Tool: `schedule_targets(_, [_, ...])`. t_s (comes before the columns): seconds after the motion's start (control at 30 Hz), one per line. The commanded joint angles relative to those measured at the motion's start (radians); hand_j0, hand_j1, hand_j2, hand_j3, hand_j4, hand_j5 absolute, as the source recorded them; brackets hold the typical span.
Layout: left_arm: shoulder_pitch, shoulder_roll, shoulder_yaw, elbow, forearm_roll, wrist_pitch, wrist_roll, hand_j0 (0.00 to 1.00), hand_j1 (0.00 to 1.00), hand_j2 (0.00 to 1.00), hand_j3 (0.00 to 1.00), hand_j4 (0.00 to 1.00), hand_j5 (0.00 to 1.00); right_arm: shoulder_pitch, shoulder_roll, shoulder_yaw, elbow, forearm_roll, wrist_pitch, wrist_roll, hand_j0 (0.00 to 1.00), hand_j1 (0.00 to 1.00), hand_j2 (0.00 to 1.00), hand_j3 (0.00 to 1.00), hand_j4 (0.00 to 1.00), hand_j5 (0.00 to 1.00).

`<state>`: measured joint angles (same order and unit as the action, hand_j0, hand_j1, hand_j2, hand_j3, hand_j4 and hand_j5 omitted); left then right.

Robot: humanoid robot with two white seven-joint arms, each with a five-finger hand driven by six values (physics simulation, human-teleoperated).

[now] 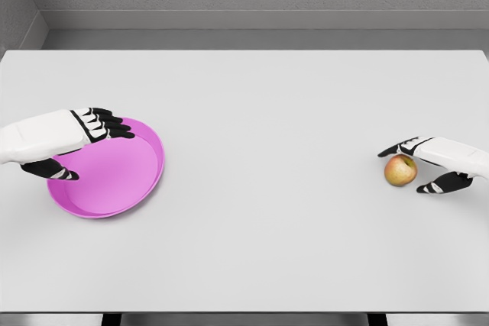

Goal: Put the apple on the plate with both arms

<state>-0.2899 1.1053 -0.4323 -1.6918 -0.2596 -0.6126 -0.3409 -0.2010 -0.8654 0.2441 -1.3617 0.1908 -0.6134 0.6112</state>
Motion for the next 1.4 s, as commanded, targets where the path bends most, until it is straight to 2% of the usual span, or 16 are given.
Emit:
schedule_targets(0.0, [0.0, 0.001, 0.0, 0.0, 0.007, 0.002, 0.0, 1.0, 1.0, 1.0, 1.0, 1.0, 1.0, 0.0, -0.001, 0.0, -0.001, -0.008, 0.003, 0.0, 0.78, 0.78, 0.78, 0.78, 0.78, 0.78])
schedule_targets(0.33, [0.0, 0.001, 0.0, 0.0, 0.007, 0.002, 0.0, 1.0, 1.0, 1.0, 1.0, 1.0, 1.0, -0.005, -0.003, 0.004, -0.001, -0.008, 0.003, 0.0, 0.63, 0.63, 0.63, 0.63, 0.63, 0.63])
schedule_targets(0.73, [-0.002, 0.001, 0.0, 0.0, 0.007, 0.002, 0.0, 1.0, 1.0, 1.0, 1.0, 1.0, 1.0, -0.015, 0.0, 0.018, -0.001, -0.01, 0.003, 0.0, 0.59, 0.59, 0.59, 0.59, 0.59, 0.59])
schedule_targets(0.83, [-0.002, 0.001, 0.0, 0.0, 0.007, 0.002, 0.0, 1.0, 1.0, 1.0, 1.0, 1.0, 1.0, -0.015, 0.002, 0.018, -0.001, -0.025, 0.003, 0.0, 0.59, 0.59, 0.59, 0.59, 0.59, 0.59])
schedule_targets(0.9, [-0.002, 0.001, 0.0, 0.0, 0.007, 0.002, 0.0, 1.0, 1.0, 1.0, 1.0, 1.0, 1.0, -0.015, 0.0, 0.018, -0.001, -0.04, 0.003, 0.0, 0.55, 0.55, 0.55, 0.55, 0.55, 0.55])
schedule_targets(1.17, [-0.003, 0.001, 0.0, 0.0, 0.007, 0.002, 0.0, 1.0, 1.0, 1.0, 1.0, 1.0, 1.0, -0.015, -0.003, 0.011, -0.004, -0.068, 0.003, 0.0, 0.53, 0.53, 0.53, 0.53, 0.53, 0.53])
schedule_targets(1.23, [-0.002, 0.001, 0.0, 0.0, 0.007, 0.002, 0.0, 1.0, 1.0, 1.0, 1.0, 1.0, 1.0, -0.021, -0.009, 0.012, -0.013, -0.109, 0.003, 0.0, 0.53, 0.53, 0.53, 0.53, 0.53, 0.53])
schedule_targets(1.37, [-0.002, 0.001, 0.0, 0.0, 0.007, 0.002, 0.0, 1.0, 1.0, 1.0, 1.0, 1.0, 1.0, -0.023, -0.011, 0.021, -0.108, -0.14, 0.003, 0.0, 0.52, 0.52, 0.52, 0.52, 0.52, 0.52])
